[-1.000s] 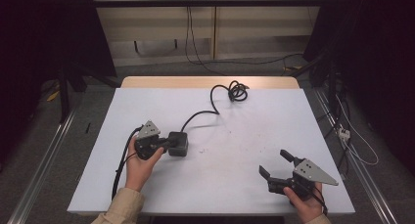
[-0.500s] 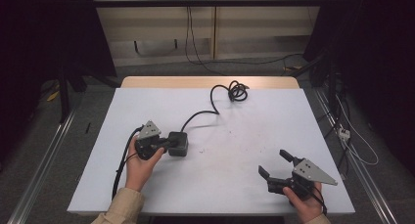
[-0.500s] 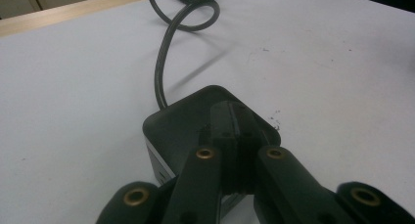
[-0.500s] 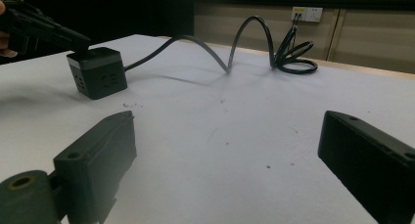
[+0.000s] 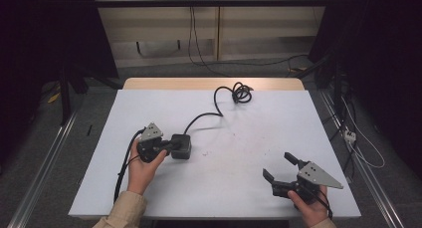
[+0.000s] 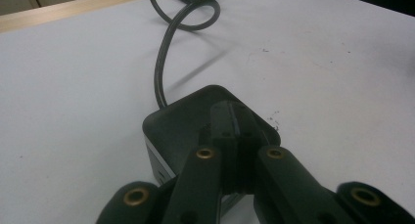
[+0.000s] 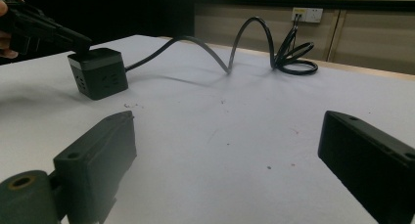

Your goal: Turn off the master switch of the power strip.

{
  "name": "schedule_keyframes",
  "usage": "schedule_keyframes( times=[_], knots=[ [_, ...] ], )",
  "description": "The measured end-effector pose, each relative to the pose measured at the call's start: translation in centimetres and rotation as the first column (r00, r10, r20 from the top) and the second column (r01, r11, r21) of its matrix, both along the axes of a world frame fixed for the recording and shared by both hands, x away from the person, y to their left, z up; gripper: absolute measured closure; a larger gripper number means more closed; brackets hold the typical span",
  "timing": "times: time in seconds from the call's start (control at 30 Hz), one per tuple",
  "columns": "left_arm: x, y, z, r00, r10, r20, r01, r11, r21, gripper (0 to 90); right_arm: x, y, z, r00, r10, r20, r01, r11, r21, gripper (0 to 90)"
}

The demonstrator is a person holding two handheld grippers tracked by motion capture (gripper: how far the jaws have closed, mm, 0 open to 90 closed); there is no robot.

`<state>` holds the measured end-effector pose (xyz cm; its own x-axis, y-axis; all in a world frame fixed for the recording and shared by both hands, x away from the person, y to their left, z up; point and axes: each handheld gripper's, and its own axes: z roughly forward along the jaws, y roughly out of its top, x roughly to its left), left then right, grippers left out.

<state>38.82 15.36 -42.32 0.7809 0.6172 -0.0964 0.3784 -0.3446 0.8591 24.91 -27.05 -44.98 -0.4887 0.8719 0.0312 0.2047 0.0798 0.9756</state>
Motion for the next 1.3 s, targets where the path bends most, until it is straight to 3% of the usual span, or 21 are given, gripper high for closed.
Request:
schedule_keyframes(
  times=[0.8,1.3],
  knots=[
    [0.04,-0.01,0.04,0.9999,0.006,-0.011,-0.006,1.0,-0.004,90.0,-0.05,-0.13,0.09,1.0,-0.004,0.002,0.004,1.0,0.005,6.5],
    [-0.06,-0.14,0.15,0.9999,0.01,-0.007,-0.01,0.9998,0.016,90.0,-0.07,-0.01,0.07,1.0,0.002,0.002,-0.002,1.0,0.004,6.5]
  ],
)
